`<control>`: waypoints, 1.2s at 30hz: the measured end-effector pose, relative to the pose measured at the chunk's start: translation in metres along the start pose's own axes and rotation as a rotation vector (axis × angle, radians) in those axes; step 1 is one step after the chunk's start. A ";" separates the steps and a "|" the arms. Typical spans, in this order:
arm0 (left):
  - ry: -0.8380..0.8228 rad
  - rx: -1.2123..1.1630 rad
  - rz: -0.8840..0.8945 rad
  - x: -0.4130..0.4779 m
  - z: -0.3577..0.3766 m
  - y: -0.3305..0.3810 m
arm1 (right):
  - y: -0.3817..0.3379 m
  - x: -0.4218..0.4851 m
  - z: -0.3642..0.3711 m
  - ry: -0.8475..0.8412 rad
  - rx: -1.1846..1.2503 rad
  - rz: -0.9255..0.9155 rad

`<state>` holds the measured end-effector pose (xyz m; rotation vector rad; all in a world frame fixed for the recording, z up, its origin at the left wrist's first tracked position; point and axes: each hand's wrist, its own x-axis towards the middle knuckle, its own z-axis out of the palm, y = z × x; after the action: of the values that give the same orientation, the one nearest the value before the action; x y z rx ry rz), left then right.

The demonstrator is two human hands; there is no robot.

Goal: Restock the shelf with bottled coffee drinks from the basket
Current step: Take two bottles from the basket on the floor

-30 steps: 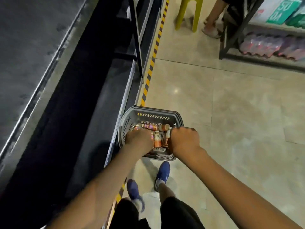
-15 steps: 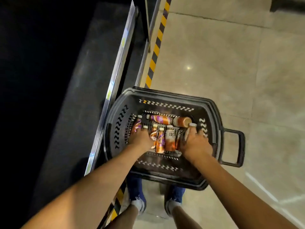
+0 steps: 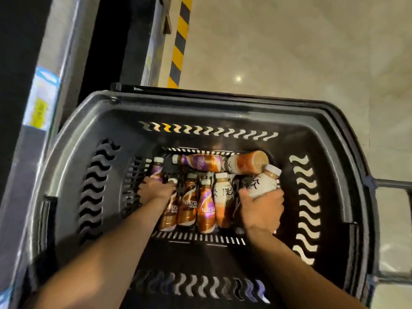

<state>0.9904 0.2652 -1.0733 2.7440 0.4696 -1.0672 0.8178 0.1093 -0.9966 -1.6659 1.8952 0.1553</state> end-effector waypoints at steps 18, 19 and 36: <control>-0.287 -0.389 0.017 -0.142 -0.085 0.021 | -0.032 -0.070 -0.103 -0.196 0.163 0.077; -0.307 -0.435 0.021 -0.168 -0.103 0.025 | -0.040 -0.083 -0.125 -0.212 0.175 0.061; -0.264 -0.924 0.379 -0.614 -0.508 0.042 | -0.181 -0.328 -0.583 -0.308 0.403 -0.439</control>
<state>0.8974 0.2160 -0.2820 1.7588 0.2772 -0.8065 0.7868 0.0849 -0.3045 -1.6197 1.2062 -0.1339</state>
